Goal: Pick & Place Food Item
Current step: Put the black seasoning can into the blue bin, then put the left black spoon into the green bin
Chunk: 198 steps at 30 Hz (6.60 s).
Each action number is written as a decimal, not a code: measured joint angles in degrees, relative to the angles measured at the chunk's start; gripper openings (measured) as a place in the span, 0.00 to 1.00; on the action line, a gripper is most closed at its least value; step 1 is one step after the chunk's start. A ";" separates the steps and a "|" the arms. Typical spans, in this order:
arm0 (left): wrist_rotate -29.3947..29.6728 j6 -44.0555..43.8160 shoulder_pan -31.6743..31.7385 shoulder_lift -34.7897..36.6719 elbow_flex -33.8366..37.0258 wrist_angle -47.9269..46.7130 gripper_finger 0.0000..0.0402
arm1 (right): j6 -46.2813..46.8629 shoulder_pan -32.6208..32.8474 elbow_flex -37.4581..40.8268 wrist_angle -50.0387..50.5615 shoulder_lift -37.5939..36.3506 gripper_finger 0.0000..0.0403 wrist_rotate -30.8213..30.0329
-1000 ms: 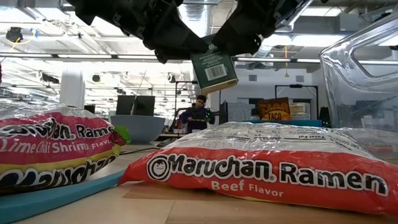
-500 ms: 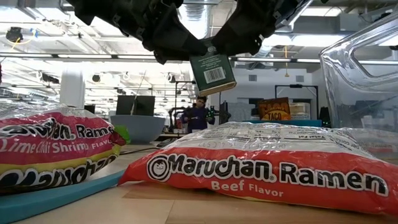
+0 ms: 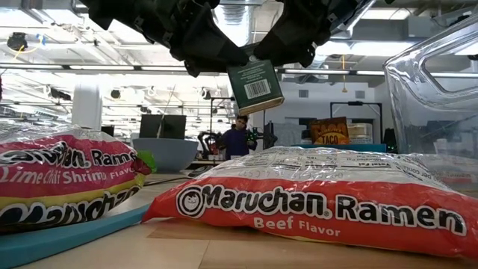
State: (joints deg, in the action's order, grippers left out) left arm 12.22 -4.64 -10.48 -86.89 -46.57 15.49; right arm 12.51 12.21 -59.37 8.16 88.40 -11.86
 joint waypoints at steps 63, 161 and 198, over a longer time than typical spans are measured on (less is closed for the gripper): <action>0.11 -0.76 0.02 5.31 0.07 -7.64 0.71 | 0.99 0.04 0.00 12.23 -0.61 0.30 -8.64; 0.05 -0.74 0.13 5.20 0.07 -7.30 0.71 | 9.83 -19.50 15.76 -1.11 -1.82 0.30 -31.53; 0.20 -0.74 0.13 5.20 0.07 -7.34 0.71 | 11.52 -20.59 15.76 0.59 -1.90 0.36 -28.46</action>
State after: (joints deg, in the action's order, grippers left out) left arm 12.43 -5.39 -10.35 -81.69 -46.50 8.14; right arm 24.03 -8.38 -43.62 8.76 86.50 -40.32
